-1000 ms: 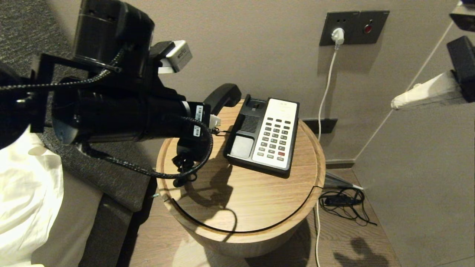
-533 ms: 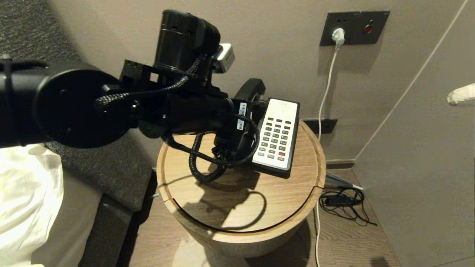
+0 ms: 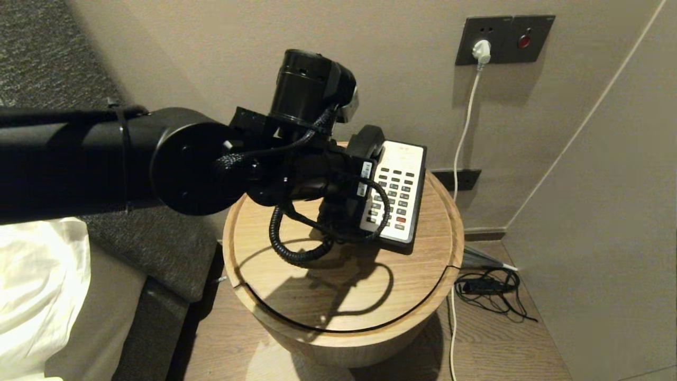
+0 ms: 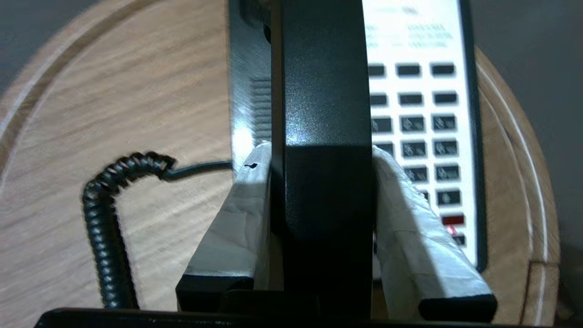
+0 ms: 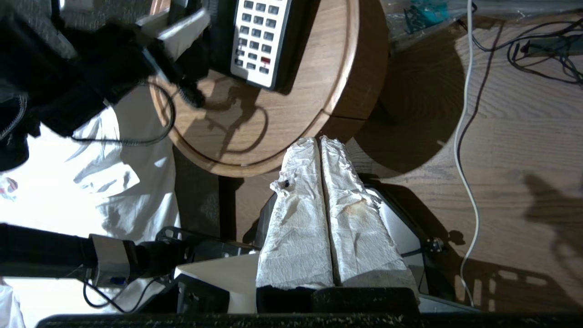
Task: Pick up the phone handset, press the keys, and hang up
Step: Put the handset back
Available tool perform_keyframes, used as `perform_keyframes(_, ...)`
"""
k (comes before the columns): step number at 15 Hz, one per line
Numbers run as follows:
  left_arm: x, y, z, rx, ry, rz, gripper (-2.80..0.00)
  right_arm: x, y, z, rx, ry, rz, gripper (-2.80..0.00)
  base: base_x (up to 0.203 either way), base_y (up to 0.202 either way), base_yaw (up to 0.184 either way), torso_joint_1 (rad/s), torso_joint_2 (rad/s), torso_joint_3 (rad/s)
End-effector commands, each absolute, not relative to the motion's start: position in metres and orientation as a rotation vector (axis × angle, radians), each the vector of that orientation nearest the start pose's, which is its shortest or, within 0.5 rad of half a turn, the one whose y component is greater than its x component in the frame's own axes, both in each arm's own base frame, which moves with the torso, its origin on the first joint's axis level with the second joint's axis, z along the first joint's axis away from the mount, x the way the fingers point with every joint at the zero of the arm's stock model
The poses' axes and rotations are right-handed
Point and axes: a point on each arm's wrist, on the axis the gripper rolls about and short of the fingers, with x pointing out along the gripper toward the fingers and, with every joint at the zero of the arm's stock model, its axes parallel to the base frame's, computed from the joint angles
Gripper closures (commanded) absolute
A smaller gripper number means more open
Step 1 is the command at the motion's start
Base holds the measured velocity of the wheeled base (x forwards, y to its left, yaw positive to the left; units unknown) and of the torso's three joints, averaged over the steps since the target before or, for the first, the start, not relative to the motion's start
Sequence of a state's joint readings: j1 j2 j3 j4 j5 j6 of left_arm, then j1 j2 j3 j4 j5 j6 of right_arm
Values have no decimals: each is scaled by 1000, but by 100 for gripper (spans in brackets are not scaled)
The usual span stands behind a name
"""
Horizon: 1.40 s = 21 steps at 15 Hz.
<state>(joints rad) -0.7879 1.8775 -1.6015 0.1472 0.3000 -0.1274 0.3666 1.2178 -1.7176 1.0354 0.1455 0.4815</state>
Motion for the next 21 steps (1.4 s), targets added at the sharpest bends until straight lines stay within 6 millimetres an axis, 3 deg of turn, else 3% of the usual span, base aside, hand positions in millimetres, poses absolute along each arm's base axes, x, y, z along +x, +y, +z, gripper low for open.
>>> perform_keyframes(1,271,-263,267,98,397,-453,0,83,36,376,401,647,362,0,0,0,0,0,0,0)
perform_keyframes(13,285,-272,255,117,406,-404,0,57,26,365,404,641,369,0,0,0,0,0,0,0)
perform_keyframes(21,287,-272,251,125,414,-388,0,54,24,365,406,630,374,0,0,0,0,0,0,0)
